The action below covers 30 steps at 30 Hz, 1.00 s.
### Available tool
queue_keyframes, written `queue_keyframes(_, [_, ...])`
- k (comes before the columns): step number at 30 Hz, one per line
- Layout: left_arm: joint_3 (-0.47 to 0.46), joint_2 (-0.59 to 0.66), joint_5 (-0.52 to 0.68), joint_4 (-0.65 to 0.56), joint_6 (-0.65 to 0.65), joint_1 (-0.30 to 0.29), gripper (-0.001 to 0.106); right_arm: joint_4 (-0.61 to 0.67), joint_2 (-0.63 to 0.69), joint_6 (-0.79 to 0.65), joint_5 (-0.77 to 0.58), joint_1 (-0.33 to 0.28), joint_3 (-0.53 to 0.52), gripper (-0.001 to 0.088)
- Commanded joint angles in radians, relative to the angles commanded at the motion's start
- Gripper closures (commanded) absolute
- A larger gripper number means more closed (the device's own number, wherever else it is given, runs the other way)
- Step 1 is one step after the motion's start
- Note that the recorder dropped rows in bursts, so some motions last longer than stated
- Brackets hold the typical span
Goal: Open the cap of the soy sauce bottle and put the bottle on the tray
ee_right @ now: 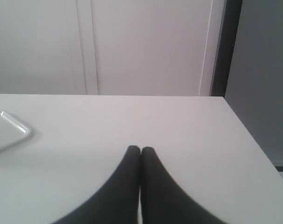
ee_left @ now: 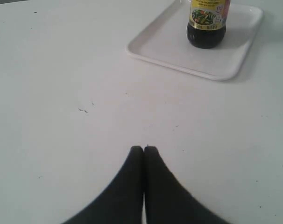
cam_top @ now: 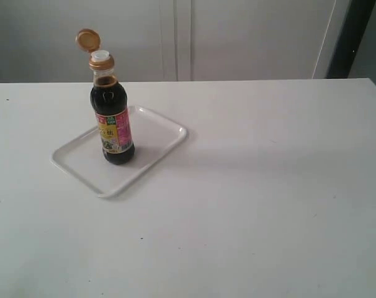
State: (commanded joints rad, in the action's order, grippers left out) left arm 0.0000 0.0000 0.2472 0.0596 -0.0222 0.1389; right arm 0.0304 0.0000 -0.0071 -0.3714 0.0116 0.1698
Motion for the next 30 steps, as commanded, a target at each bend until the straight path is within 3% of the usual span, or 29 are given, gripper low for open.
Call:
queue_keyframes(15, [0.000, 0.000, 0.000, 0.000, 0.000, 0.000, 0.105, -0.007, 0.000, 0.007, 0.050, 0.000, -0.167, 0.0868])
queue_keyframes(30, [0.000, 0.000, 0.000, 0.000, 0.000, 0.000, 0.105, -0.009, 0.000, 0.007, 0.020, 0.000, -0.170, 0.0868])
